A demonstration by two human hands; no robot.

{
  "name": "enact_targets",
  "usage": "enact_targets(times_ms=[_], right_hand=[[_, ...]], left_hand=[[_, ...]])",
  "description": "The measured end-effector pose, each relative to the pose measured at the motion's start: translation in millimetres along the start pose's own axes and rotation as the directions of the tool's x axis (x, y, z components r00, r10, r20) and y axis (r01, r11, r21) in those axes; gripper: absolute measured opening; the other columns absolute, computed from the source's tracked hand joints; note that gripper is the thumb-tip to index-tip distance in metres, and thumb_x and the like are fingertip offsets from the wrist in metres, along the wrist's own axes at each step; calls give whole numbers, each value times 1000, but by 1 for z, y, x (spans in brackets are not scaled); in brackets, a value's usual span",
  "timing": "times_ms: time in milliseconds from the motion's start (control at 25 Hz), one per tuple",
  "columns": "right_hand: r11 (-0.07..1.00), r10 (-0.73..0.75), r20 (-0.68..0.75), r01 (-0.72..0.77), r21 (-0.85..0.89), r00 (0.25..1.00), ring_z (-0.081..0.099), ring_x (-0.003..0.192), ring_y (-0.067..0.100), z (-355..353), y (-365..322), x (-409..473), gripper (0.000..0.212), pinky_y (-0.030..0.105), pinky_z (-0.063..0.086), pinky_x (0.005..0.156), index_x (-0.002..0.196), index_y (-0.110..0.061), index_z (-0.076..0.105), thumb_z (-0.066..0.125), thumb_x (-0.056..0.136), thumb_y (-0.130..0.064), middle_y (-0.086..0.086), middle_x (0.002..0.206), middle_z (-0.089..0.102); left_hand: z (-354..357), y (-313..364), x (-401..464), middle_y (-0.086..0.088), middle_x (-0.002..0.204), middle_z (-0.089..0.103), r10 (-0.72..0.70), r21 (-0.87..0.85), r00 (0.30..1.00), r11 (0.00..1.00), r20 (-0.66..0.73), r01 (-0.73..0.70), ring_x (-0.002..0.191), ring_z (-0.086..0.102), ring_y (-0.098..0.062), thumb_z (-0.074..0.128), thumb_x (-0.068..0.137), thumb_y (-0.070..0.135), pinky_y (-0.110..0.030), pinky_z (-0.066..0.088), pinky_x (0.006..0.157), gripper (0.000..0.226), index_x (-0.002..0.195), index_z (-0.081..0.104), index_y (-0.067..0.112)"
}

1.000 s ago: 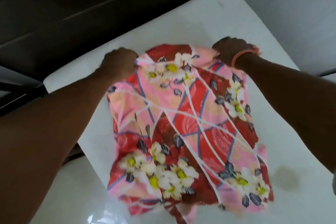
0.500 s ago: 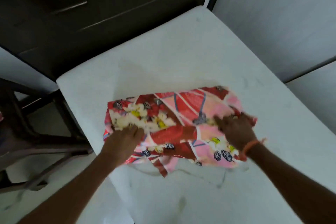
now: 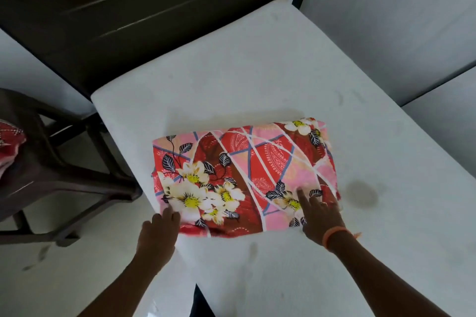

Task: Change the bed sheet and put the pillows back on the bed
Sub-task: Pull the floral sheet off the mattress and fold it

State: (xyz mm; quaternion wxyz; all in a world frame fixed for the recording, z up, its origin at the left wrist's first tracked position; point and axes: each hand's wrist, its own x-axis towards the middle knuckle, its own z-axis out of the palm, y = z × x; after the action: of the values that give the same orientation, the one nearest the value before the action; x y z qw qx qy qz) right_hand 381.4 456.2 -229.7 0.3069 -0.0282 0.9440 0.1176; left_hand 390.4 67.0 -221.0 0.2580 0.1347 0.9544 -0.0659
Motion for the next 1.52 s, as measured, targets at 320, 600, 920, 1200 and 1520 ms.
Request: enact_targets(times_ms=[320,600,920,1200,1520], right_hand=[[922,53,-400,109,372,915,29,142,43,-84,-89,93,73,60,25,111,147,-17,30,44,90,-60,14,155,31],[962,179,-285,-107,250,942,-3,150,38,-65,-106,184,89,74,-3,108,156,-30,-1,8,85,-83,8,164,-4],[903,273,-393,-93,419,878,5,150,34,-70,-111,187,73,68,1,114,156,-15,10,18,96,-55,16,163,7],[982,62,-427,22,189,902,3,151,29,-27,-67,190,76,56,4,120,157,-23,6,22,96,-65,8,164,3],[675,545,-48,-404,618,837,18,146,39,-6,22,163,93,62,19,113,154,-12,14,22,88,-76,17,160,15]], left_hand=[[-47,-6,103,-25,130,49,-699,-827,708,334,105,452,119,49,-45,64,92,37,-56,47,93,61,136,39,2],[-40,-63,189,-34,101,64,-807,-853,589,340,-48,395,96,60,-50,40,105,24,-48,44,77,34,102,58,-6],[-54,25,195,-15,149,40,-265,-558,752,814,-603,-162,142,33,-29,52,97,25,-41,30,114,44,138,43,14],[3,0,226,-17,164,8,1,-186,935,980,-354,-71,152,1,-33,20,96,68,-50,2,123,81,158,11,17],[-1,-43,183,-29,155,26,-564,-645,819,665,-102,378,144,24,-45,52,95,53,-57,28,114,85,152,22,-1]])
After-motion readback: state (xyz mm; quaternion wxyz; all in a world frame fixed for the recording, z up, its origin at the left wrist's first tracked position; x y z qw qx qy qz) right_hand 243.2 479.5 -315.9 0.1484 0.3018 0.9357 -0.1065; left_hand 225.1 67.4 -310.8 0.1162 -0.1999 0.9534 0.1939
